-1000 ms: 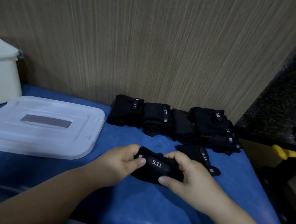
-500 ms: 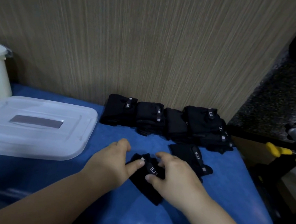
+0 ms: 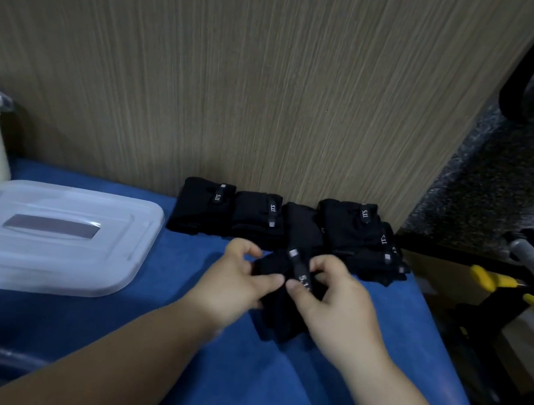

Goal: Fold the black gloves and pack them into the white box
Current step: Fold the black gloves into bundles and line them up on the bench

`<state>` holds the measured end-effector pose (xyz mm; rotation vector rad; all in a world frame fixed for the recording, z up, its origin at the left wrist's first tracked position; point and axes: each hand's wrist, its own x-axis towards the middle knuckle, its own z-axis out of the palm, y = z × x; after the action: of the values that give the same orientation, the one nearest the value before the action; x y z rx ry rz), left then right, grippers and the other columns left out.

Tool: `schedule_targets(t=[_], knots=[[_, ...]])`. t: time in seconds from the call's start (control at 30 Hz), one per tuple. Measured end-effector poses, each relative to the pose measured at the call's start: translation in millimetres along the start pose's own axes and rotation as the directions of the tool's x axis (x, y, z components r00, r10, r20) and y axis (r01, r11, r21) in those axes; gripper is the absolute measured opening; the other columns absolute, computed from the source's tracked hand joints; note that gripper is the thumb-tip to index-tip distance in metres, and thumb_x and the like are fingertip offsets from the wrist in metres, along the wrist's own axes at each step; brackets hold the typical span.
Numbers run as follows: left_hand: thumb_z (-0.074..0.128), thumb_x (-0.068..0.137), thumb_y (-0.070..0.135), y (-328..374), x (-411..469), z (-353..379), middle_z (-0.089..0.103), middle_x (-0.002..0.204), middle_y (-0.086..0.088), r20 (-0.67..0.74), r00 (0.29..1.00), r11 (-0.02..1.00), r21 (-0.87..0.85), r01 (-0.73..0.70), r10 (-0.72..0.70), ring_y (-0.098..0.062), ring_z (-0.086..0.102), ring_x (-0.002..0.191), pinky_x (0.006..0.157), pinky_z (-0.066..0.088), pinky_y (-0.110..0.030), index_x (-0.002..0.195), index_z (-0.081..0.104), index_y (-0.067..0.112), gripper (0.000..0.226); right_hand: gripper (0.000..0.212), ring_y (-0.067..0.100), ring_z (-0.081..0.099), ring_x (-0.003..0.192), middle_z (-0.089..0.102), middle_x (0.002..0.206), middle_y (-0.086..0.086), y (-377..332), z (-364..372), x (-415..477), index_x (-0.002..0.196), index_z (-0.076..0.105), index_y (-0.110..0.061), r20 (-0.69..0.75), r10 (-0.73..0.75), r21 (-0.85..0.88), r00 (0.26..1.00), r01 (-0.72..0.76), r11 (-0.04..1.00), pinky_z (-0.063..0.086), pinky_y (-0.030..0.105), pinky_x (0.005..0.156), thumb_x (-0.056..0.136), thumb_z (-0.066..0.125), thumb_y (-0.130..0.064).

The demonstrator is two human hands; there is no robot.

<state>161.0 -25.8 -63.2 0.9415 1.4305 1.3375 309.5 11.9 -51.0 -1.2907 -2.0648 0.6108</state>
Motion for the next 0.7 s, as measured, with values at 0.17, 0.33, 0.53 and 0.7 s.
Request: schedule_targets(t=[0.17,0.33,0.53,0.7], knots=[[0.067,0.087,0.015,-5,28,51,0.070,0.092,0.001,-0.012,0.998,0.998,-0.024,-0.059,0.059,-0.014,0.068,0.081,0.069,0.057,-0.034,0.122,0.039,0.025,0.046,0.020,0.010,0.060,0.071,0.065,0.079,-0.012,20,-25,11,0.096,0.054,-0.029,-0.153,0.080,0.032,0.985,-0.076,0.997,0.049,0.034,0.064,0.083,0.069,-0.032],[0.066,0.088,0.028,-15,44,69,0.058,0.075,0.005,-0.070,0.993,0.922,0.383,-0.064,0.097,-0.009,0.058,0.067,0.054,0.046,-0.020,0.129,0.036,0.023,0.051,0.034,0.015,0.057,0.084,0.058,0.092,-0.007,41,-26,19,0.112,0.050,-0.028,-0.073,0.215,-0.042,0.974,-0.219,0.975,0.049,0.033,0.071,0.084,0.068,-0.039],[0.065,0.087,0.034,-18,42,70,0.057,0.099,-0.001,-0.088,0.988,0.761,0.648,-0.041,0.128,-0.015,0.056,0.084,0.061,0.040,-0.022,0.130,0.034,0.021,0.054,0.054,0.021,0.055,0.109,0.058,0.119,0.001,49,-22,22,0.128,0.044,-0.025,0.016,0.297,-0.186,0.955,-0.289,0.939,0.048,0.034,0.086,0.084,0.063,-0.050],[0.058,0.090,0.045,-11,34,69,0.051,0.113,-0.003,-0.092,0.990,0.633,0.774,0.001,0.112,-0.019,0.055,0.098,0.071,0.044,-0.027,0.126,0.034,0.017,0.052,0.055,0.020,0.057,0.097,0.056,0.106,0.000,49,-23,23,0.130,0.037,-0.020,0.117,0.364,-0.188,0.924,-0.339,0.922,0.046,0.030,0.072,0.089,0.056,-0.051]])
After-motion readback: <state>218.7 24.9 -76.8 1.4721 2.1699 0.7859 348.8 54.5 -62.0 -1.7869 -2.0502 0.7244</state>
